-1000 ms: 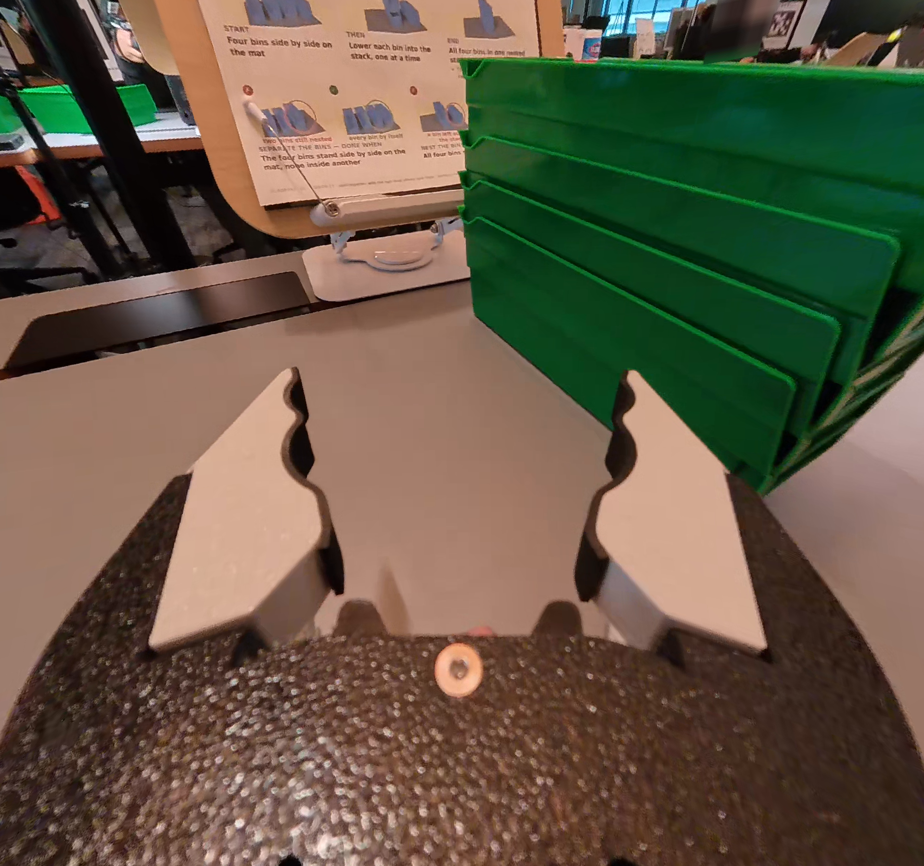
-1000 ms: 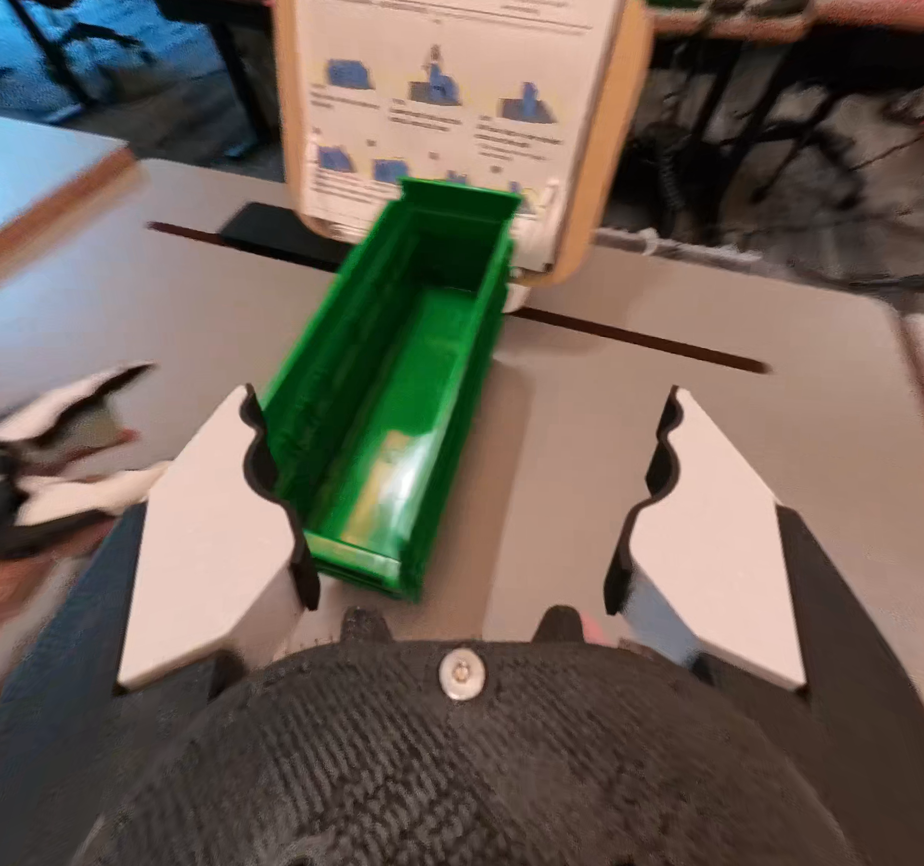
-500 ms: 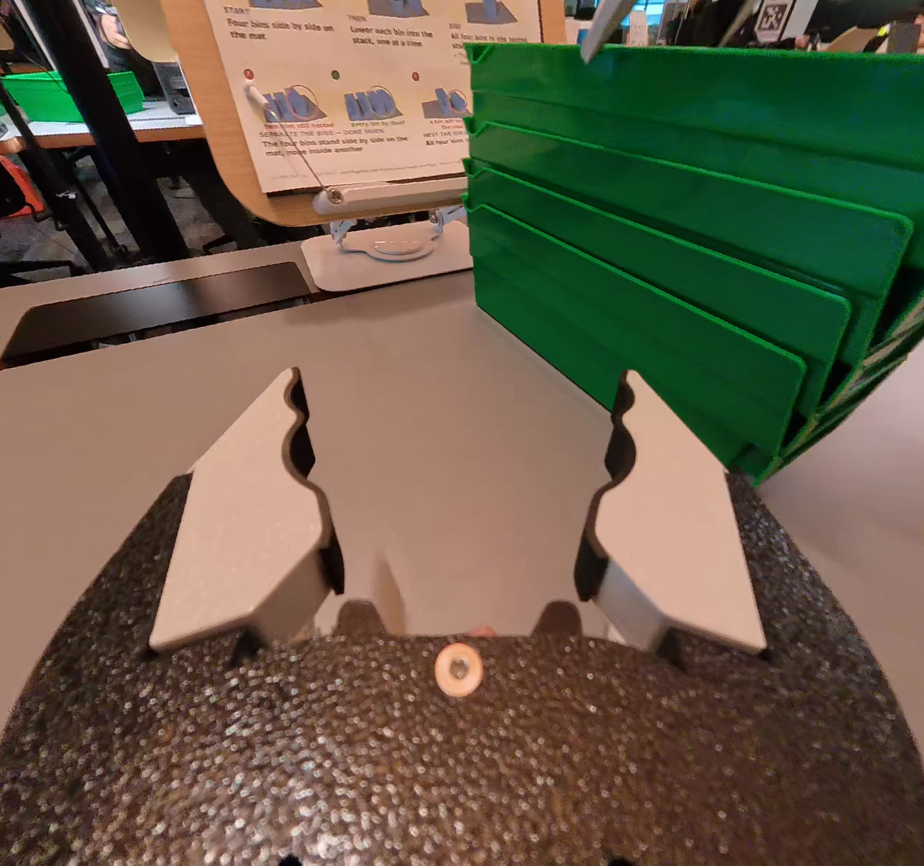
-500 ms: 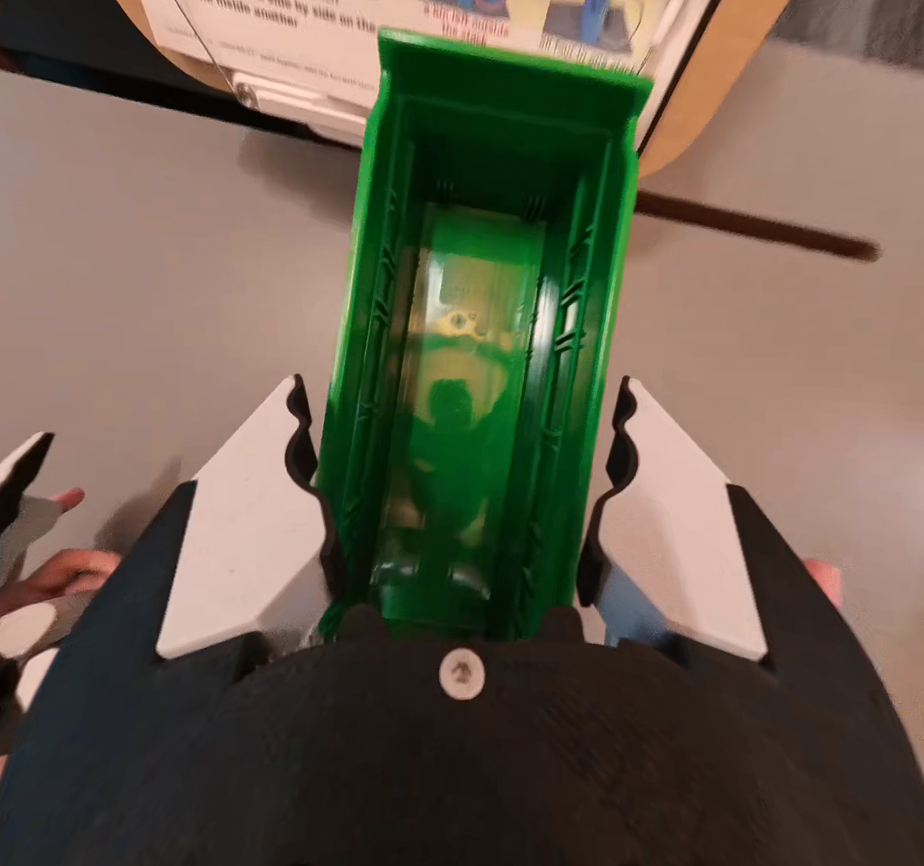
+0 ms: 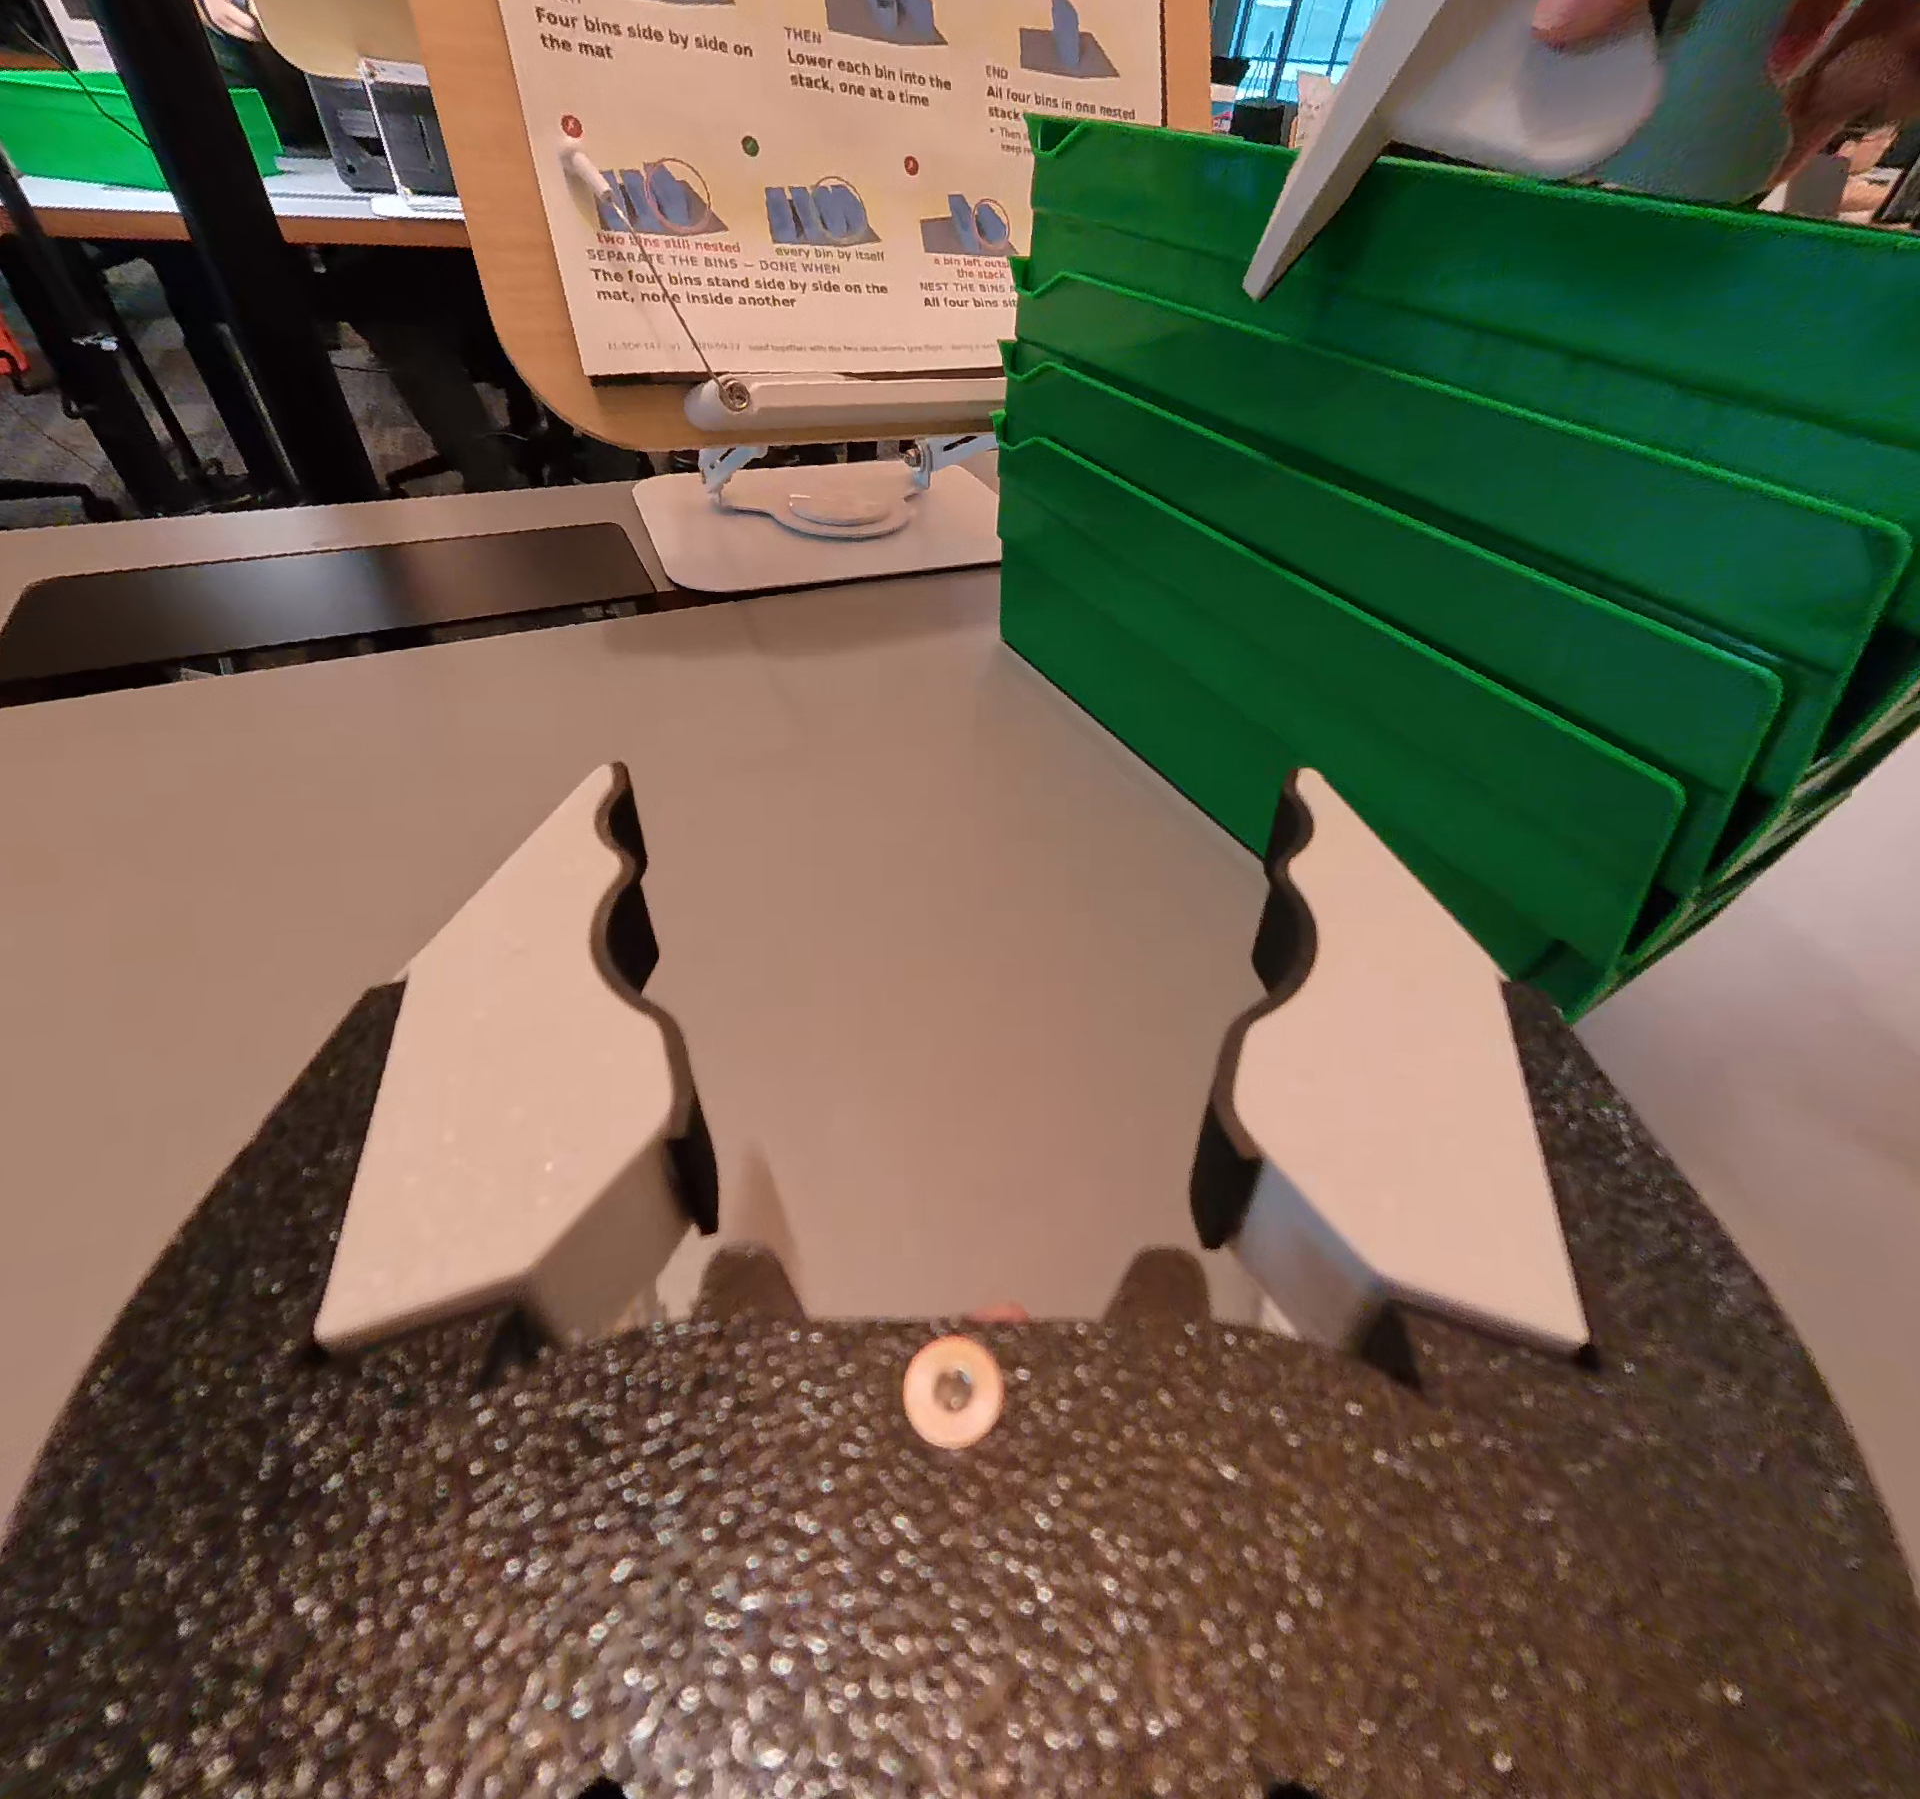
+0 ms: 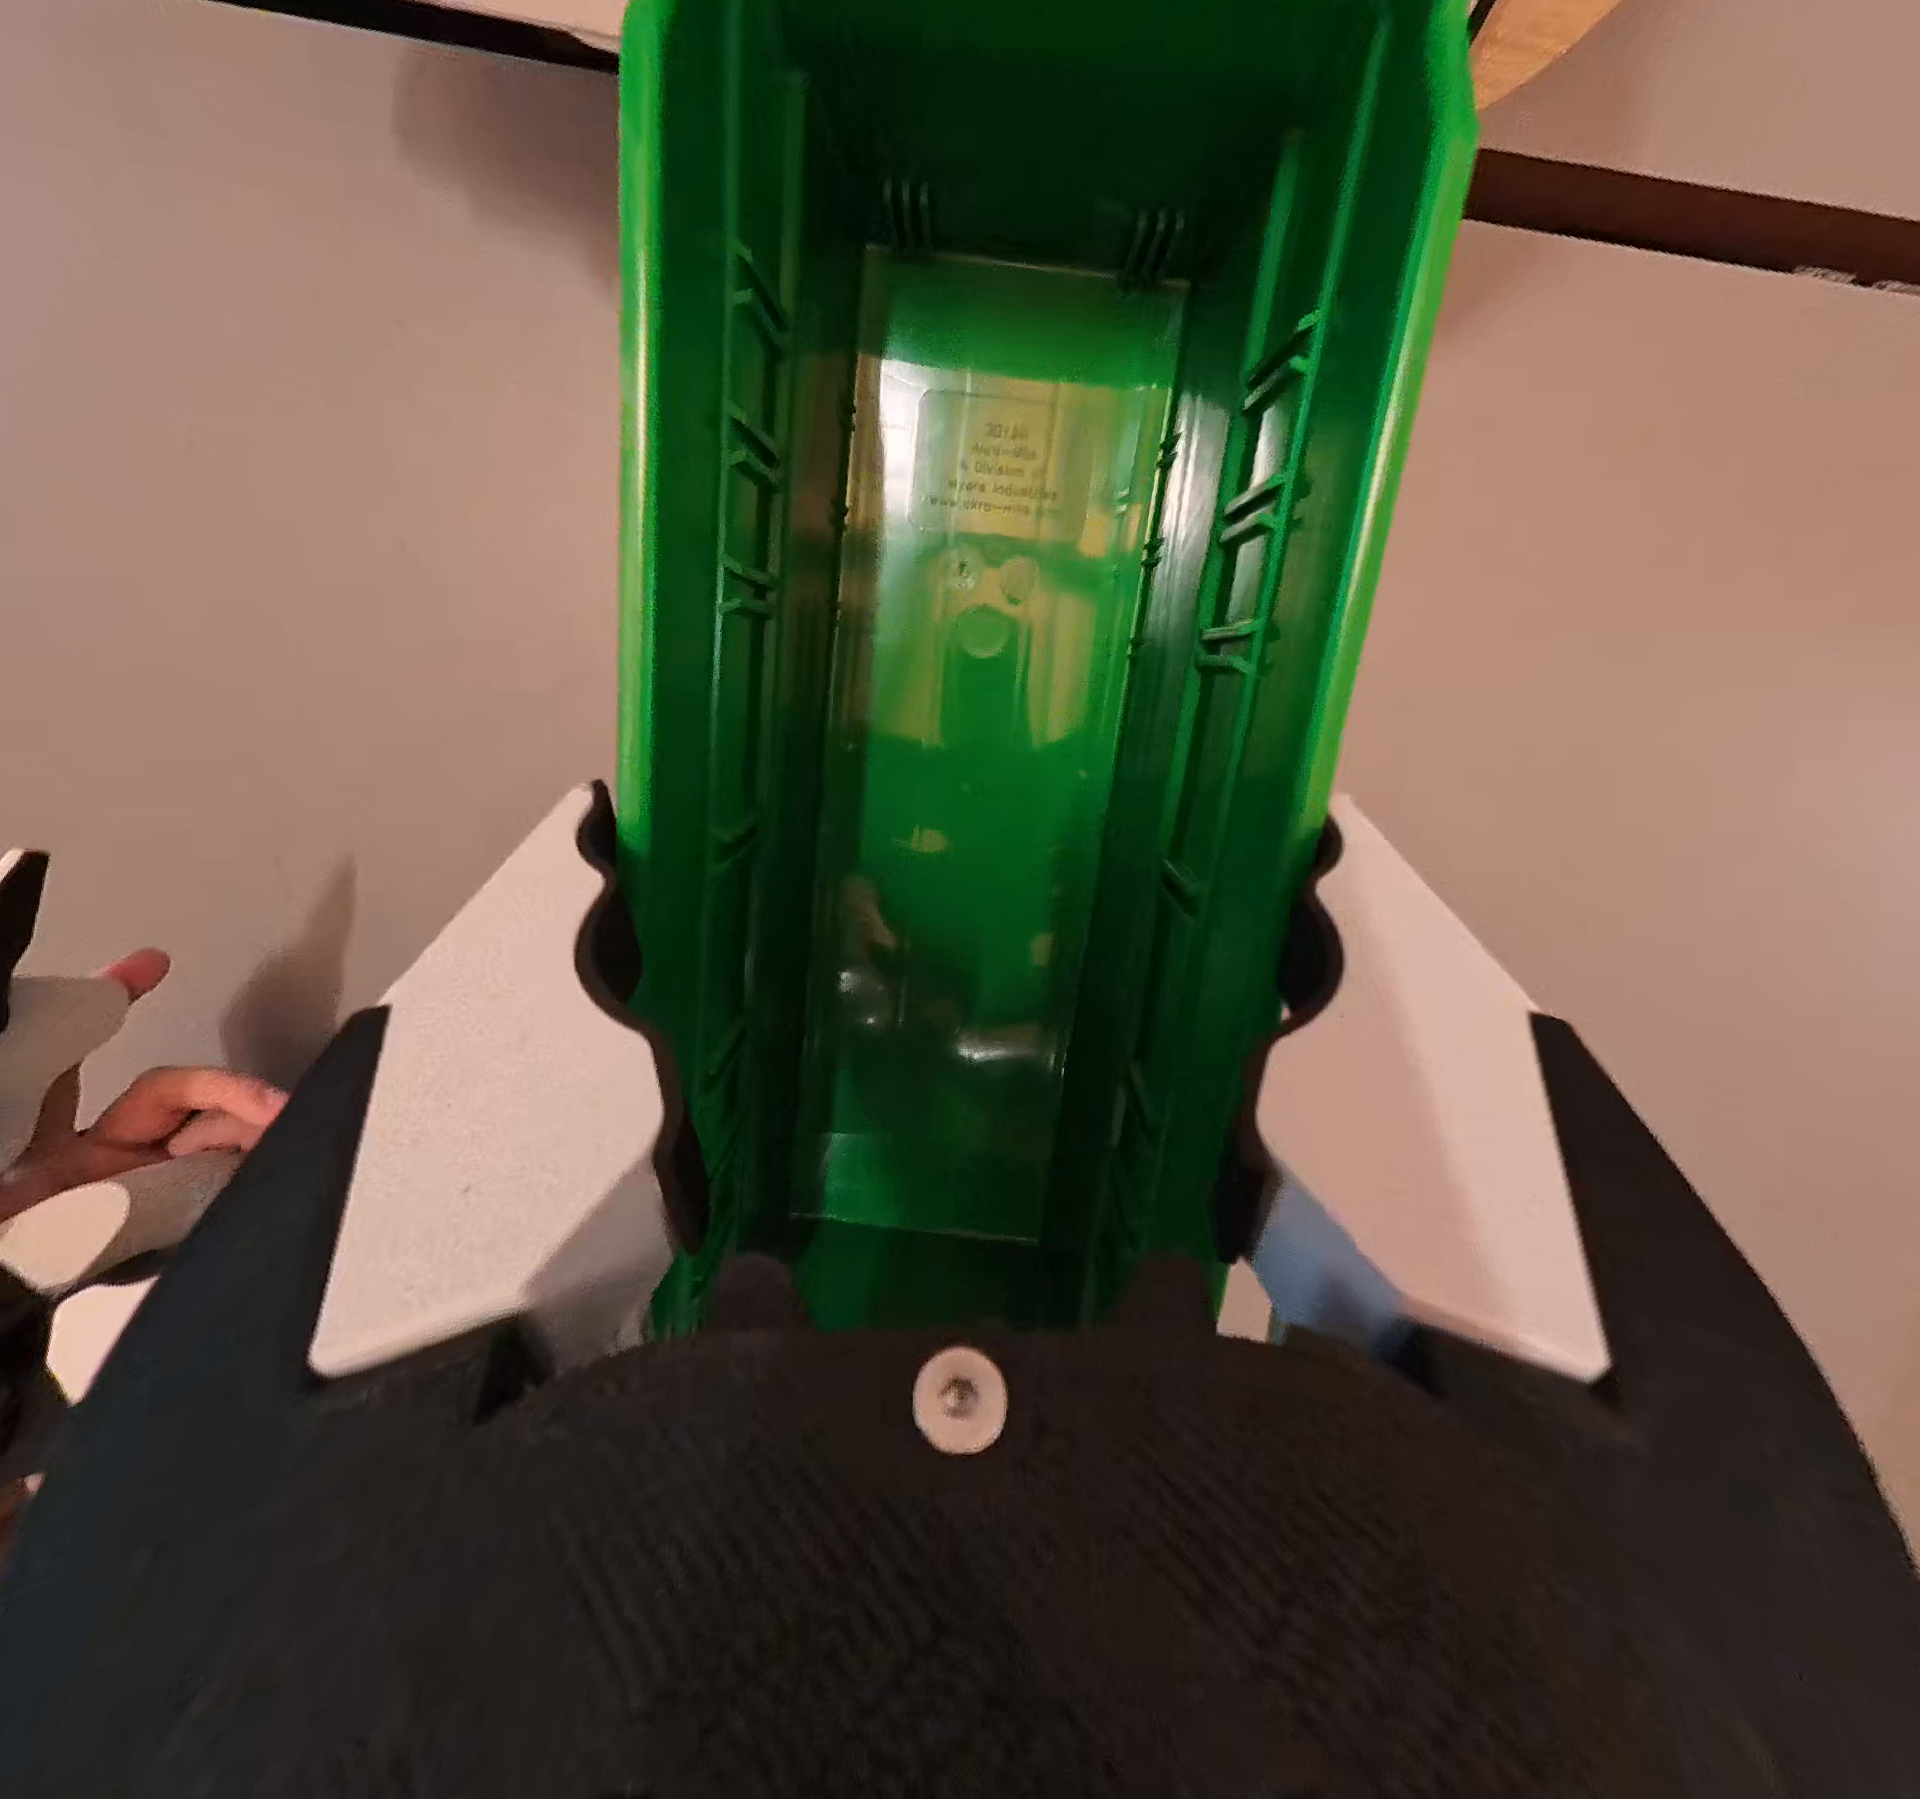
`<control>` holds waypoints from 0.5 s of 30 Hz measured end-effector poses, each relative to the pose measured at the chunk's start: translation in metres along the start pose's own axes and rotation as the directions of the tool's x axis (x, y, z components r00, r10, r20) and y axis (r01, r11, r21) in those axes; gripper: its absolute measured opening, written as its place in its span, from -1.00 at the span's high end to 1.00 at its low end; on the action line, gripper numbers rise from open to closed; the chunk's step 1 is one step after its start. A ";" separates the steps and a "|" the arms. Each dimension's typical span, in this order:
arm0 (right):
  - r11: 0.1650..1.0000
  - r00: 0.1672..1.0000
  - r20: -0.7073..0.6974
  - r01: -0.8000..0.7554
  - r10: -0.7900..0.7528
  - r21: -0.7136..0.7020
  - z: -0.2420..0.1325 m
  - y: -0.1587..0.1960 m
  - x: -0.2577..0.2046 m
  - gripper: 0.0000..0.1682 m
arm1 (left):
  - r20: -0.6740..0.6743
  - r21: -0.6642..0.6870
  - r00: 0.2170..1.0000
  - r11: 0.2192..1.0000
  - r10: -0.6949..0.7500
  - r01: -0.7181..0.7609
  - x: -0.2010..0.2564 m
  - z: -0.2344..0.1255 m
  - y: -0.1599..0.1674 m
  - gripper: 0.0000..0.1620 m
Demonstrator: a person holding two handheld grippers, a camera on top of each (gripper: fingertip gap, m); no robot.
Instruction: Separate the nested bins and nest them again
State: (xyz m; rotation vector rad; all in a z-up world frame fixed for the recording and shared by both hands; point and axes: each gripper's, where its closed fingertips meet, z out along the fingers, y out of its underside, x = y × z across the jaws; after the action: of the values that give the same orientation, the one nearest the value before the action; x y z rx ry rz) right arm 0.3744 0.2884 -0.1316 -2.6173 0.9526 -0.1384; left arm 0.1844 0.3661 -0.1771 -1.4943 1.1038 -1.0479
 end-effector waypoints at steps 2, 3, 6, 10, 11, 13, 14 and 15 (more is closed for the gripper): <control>1.000 1.000 0.001 0.010 -0.010 -0.018 0.000 0.003 0.000 -0.50 | -0.004 0.000 1.000 1.000 0.000 0.000 0.001 0.000 0.000 -0.44; 1.000 1.000 0.001 0.014 -0.014 -0.026 -0.001 0.004 0.000 -0.50 | -0.006 -0.004 1.000 1.000 -0.002 0.002 0.001 0.001 0.001 -0.44; 0.997 0.999 0.005 0.045 -0.045 -0.069 0.000 0.010 -0.001 -0.54 | -0.016 -0.018 1.000 1.000 -0.004 0.004 0.002 0.002 0.003 -0.44; 0.993 0.999 0.010 0.035 -0.034 -0.111 0.000 0.011 -0.001 -0.38 | -0.019 -0.019 1.000 1.000 0.004 -0.005 0.003 0.001 0.003 -0.43; 0.991 0.999 0.010 0.038 -0.037 -0.127 -0.001 0.011 -0.001 -0.34 | -0.021 -0.017 1.000 1.000 0.004 -0.004 0.003 0.001 0.003 -0.43; 0.986 0.999 0.007 0.044 -0.043 -0.160 -0.003 0.013 -0.001 -0.27 | -0.023 -0.021 1.000 1.000 -0.002 0.002 0.002 0.001 0.004 -0.42; 0.984 0.999 0.005 0.044 -0.044 -0.175 -0.004 0.014 -0.001 -0.25 | -0.025 -0.023 1.000 1.000 -0.007 0.006 0.001 0.001 0.004 -0.42; 0.981 0.999 0.005 0.045 -0.045 -0.190 -0.006 0.015 -0.001 -0.24 | -0.028 -0.025 1.000 1.000 -0.011 0.011 0.001 0.001 0.005 -0.42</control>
State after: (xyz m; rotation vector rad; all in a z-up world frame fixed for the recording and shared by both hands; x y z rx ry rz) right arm 0.3633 0.2763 -0.1314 -2.8140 0.9491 -0.0606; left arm 0.1851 0.3648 -0.1823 -1.5113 1.1329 -1.0690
